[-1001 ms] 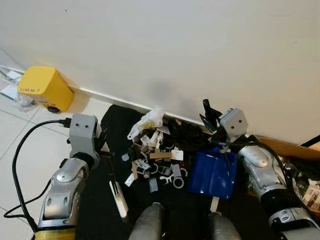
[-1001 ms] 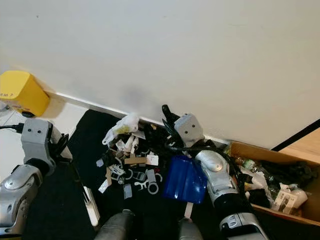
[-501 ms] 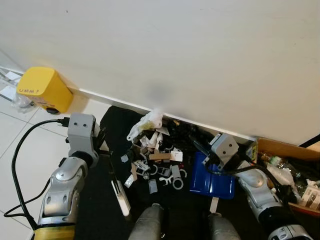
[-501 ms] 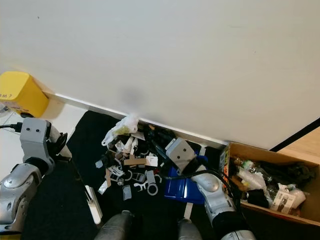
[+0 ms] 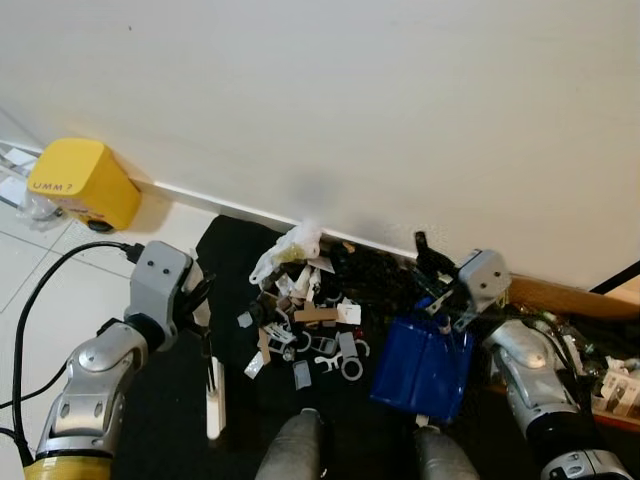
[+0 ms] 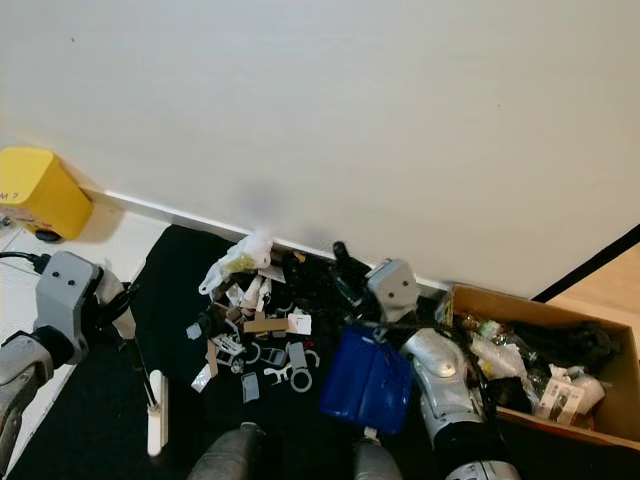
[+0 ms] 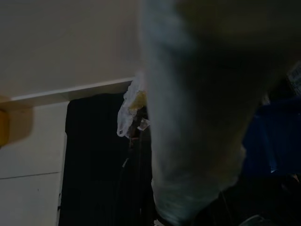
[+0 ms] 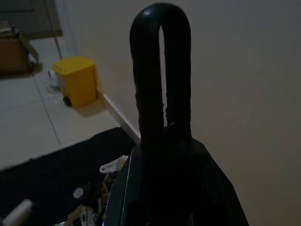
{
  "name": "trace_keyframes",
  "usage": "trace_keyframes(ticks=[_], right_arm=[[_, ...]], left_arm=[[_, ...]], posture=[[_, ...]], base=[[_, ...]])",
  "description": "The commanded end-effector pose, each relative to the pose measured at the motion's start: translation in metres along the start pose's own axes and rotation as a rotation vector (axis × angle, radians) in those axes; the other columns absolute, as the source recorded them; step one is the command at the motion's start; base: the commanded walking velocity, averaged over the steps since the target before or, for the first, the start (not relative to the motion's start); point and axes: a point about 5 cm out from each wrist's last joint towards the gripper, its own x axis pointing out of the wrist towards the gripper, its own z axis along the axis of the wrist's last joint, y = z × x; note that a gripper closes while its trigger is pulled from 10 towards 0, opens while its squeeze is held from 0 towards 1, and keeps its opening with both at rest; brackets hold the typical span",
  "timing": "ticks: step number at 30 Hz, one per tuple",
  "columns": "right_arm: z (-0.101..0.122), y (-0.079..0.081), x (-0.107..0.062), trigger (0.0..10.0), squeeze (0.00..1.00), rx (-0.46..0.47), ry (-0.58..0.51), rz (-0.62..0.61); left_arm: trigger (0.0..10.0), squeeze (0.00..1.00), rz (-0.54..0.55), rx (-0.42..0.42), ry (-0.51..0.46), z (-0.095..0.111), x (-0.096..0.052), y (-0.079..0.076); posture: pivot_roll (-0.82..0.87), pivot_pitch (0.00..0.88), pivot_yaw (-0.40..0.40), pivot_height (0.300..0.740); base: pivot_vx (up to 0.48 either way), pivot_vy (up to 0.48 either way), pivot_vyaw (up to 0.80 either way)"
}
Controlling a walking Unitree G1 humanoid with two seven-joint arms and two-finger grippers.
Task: Sweep floor
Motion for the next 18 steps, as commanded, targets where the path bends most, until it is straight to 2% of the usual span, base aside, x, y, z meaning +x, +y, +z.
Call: trace_keyframes(ticks=[1, 8, 9, 12, 14, 16, 18], right_arm=[[-0.007, 0.011, -0.003, 10.0, 0.0, 0.088, 0.009, 0.045], [-0.021, 0.033, 0.0, 10.0, 0.0, 0.083, 0.055, 0.145], [-0.02, 0.042, 0.006, 10.0, 0.0, 0.09, 0.045, 0.163], [-0.017, 0.05, 0.013, 10.0, 0.0, 0.087, 0.023, 0.178], [-0.015, 0.051, 0.018, 10.0, 0.0, 0.089, 0.031, 0.168], [-0.016, 0.048, 0.019, 10.0, 0.0, 0.053, 0.052, 0.153], [-0.02, 0.038, 0.017, 10.0, 0.0, 0.009, 0.106, 0.092]], left_arm=[[10.0, 0.0, 0.009, 0.009, 0.001, -0.001, 0.0, 0.002], [10.0, 0.0, -0.016, 0.015, -0.021, -0.002, 0.005, -0.002], [10.0, 0.0, -0.013, 0.01, -0.03, -0.001, 0.005, -0.001], [10.0, 0.0, -0.008, 0.009, -0.033, -0.001, 0.004, 0.0], [10.0, 0.0, -0.004, 0.009, -0.034, 0.0, 0.004, 0.0], [10.0, 0.0, -0.001, 0.009, -0.035, 0.0, 0.003, 0.0], [10.0, 0.0, 0.004, 0.008, -0.038, -0.001, 0.002, 0.0]], posture=[[0.21, 0.228, 0.103, 0.74], [0.23, 0.23, 0.112, 0.74], [0.24, 0.229, 0.115, 0.74], [0.24, 0.229, 0.115, 0.74], [0.25, 0.224, 0.111, 0.74], [0.25, 0.223, 0.109, 0.74], [0.25, 0.223, 0.106, 0.74]], base=[[0.0, 0.0, 0.0], [0.0, 0.0, 0.0], [0.0, 0.0, 0.0], [0.0, 0.0, 0.0], [0.0, 0.0, 0.0], [0.0, 0.0, 0.0], [0.0, 0.0, 0.0]])
